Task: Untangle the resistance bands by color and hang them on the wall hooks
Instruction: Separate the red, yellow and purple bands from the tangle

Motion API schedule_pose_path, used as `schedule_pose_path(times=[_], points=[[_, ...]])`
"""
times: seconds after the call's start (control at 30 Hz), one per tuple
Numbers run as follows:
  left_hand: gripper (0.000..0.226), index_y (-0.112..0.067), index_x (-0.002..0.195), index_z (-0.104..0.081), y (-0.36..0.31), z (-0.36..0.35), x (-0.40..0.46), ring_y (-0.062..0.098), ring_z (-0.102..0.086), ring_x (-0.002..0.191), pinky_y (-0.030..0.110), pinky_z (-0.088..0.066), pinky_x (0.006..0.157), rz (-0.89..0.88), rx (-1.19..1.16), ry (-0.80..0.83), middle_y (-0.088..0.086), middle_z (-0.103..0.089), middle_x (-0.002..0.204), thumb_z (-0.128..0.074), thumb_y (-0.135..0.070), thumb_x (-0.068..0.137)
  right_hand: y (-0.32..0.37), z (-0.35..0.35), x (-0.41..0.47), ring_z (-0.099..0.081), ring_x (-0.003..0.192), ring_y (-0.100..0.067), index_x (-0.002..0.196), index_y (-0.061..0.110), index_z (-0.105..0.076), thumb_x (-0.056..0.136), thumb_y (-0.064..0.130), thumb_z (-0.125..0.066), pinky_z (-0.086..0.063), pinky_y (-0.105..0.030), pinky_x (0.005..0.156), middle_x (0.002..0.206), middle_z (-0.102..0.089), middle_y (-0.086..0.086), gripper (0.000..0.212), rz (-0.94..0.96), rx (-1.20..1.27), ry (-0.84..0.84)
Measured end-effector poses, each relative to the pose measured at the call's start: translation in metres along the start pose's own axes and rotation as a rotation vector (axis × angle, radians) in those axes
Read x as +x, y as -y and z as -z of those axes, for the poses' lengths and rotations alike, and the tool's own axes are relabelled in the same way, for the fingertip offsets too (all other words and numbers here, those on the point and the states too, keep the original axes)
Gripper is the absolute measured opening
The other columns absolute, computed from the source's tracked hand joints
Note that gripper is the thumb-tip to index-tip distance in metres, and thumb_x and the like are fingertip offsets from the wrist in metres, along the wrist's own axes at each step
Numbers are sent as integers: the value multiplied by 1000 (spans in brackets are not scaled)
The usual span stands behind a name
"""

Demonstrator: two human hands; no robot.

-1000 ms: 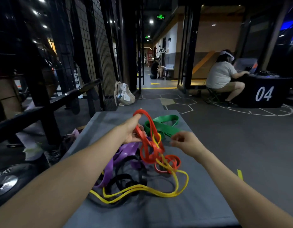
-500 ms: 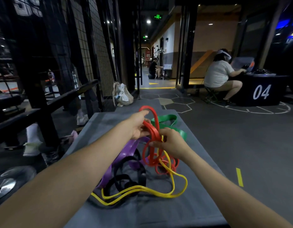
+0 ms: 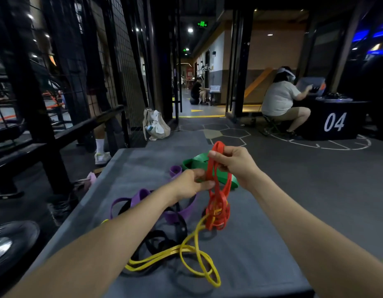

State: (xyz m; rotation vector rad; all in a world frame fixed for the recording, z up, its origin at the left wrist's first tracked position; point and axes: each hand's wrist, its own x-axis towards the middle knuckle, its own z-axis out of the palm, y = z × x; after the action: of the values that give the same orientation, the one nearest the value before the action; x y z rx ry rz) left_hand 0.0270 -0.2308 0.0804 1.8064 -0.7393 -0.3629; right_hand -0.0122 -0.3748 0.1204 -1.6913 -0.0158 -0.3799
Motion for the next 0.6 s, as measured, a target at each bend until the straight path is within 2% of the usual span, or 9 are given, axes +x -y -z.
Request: schedule_pose_path(times=[0.07, 0.13, 0.2, 0.33, 0.4, 0.47, 0.6], points=[[16, -5, 101, -60, 8, -2, 2, 12, -58, 88, 19, -48, 86, 21, 76, 39, 5, -64, 95, -60, -1, 86, 4, 4, 3, -52, 48, -6, 74, 8, -67, 84, 13, -66, -43, -17, 52, 62, -61, -5, 11, -20, 97, -21], [13, -14, 88, -59, 16, -5, -1, 8, -56, 80, 10, -47, 76, 63, 87, 43, -2, -61, 83, -64, -2, 84, 5, 8, 7, -59, 55, -9, 76, 10, -68, 84, 13, -65, -49, -18, 56, 65, -67, -3, 9, -40, 224, -51], [18, -19, 84, -58, 22, -9, -2, 5, -56, 74, 9, -46, 69, 64, 24, 8, -7, -60, 78, -69, -5, 81, 6, 11, 8, -58, 53, -8, 76, 10, -68, 85, 14, -64, -48, -16, 54, 64, -67, -1, 10, -57, 286, -74], [14, -11, 95, -63, 12, -20, 5, -6, -59, 63, 10, -48, 68, 10, -83, -11, -14, -66, 73, -61, -1, 86, 8, 6, 6, -50, 46, -4, 76, 9, -67, 86, 12, -63, -43, -12, 46, 58, -61, 1, 12, -77, 416, -115], [15, -10, 83, -63, 3, -20, 8, -9, -57, 55, 12, -44, 63, -12, -167, -127, -17, -64, 57, -54, -1, 90, 7, 7, 5, -51, 44, -3, 74, 10, -66, 86, 10, -63, -43, -11, 44, 58, -61, 1, 12, -102, 463, -164], [20, -16, 81, -60, -2, -11, 9, -7, -55, 56, 14, -40, 58, -23, -212, -163, -17, -63, 58, -53, 0, 90, 1, 10, 4, -51, 43, -2, 72, 9, -64, 85, 9, -64, -42, -11, 43, 58, -60, 0, 13, -125, 466, -211], [25, -18, 98, -60, -5, -7, 1, -5, -59, 63, 15, -42, 64, 19, -149, 150, -14, -68, 70, -56, 3, 86, -6, 6, 2, -47, 38, -2, 72, 5, -62, 85, 7, -64, -44, -10, 42, 52, -54, 0, 13, -166, 559, -224]])
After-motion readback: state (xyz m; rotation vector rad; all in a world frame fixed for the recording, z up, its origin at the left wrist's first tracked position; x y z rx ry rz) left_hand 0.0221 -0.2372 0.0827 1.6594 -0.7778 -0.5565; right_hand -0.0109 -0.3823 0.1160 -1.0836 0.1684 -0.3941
